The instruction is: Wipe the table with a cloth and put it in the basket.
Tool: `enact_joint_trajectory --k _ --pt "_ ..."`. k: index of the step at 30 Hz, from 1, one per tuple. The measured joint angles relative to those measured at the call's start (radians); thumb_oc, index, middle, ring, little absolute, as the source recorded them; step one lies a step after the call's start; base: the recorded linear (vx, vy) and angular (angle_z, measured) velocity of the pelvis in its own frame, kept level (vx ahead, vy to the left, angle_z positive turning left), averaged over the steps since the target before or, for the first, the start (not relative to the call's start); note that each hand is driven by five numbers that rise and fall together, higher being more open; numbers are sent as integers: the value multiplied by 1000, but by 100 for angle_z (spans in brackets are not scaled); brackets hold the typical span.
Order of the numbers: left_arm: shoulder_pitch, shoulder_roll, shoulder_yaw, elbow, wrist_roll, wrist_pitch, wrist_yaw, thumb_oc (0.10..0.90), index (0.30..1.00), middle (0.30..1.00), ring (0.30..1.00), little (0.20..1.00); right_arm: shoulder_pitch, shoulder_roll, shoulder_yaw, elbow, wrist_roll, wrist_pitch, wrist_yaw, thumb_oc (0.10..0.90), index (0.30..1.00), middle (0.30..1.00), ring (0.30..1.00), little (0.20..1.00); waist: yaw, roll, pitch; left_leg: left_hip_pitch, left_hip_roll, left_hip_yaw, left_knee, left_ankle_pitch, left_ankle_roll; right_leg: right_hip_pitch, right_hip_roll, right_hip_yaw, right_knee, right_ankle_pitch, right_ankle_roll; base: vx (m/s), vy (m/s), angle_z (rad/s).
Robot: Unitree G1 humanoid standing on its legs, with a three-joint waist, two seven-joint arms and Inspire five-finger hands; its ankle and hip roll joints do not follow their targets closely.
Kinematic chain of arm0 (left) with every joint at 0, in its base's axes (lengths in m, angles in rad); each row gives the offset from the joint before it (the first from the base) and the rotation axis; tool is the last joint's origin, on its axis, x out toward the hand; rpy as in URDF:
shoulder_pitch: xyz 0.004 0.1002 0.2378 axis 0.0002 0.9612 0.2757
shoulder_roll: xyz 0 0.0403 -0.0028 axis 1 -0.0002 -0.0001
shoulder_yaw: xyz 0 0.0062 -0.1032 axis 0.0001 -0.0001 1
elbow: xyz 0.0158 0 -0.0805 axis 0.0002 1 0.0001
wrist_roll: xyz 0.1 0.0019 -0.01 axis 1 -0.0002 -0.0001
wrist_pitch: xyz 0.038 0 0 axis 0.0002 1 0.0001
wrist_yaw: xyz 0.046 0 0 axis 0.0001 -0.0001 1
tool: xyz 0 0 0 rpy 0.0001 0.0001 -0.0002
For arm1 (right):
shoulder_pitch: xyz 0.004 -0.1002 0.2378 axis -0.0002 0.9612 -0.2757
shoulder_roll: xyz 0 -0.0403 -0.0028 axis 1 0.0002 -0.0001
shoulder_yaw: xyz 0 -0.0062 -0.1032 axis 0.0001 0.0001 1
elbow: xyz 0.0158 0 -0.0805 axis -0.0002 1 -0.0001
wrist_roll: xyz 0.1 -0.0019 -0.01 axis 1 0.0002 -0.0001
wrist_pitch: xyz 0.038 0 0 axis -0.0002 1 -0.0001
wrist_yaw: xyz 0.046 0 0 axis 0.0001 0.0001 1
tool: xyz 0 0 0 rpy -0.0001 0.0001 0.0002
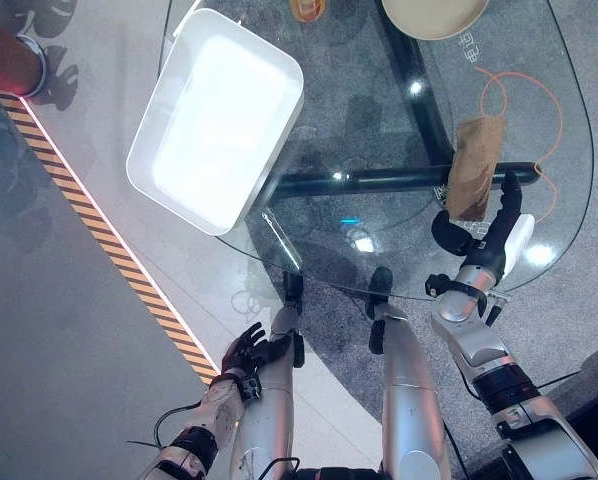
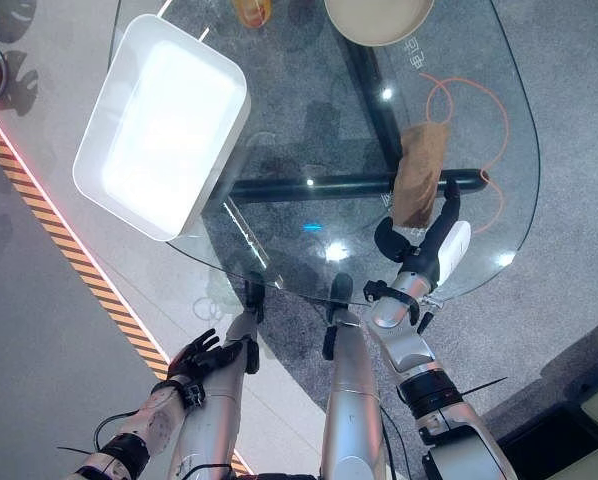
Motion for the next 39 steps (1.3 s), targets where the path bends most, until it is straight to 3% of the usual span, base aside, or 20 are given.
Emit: enact_joint_trajectory --k 23,37,38,39 --pt "-68 18 -8 -27 -50 0 2 800 900 900 900 900 -154 -44 -9 103 22 -7 -66 800 900 900 900 900 23 0 0 -168 -11 -17 71 -1 0 -158 -7 3 67 -1 2 13 -4 1" --pt "-73 22 -9 -47 -81 -3 2 800 900 900 900 900 -178 -58 -21 132 49 21 -117 800 900 900 900 900 36 0 0 -200 -15 -17 82 -1 1 -190 -9 14 77 -1 1 0 0 0" --pt "-73 22 -9 -48 -81 -3 2 800 900 900 900 900 -178 -58 -21 132 51 18 -117 515 655 655 655 615 35 0 0 -202 -16 -17 82 -1 1 -192 -9 15 77 -1 2 0 0 0" --pt "-73 23 -9 -49 -81 -3 2 800 900 900 900 900 -178 -58 -21 132 52 16 -117 394 552 552 552 494 35 0 0 -202 -16 -17 82 -1 1 -192 -9 16 77 -1 2 0 0 0"
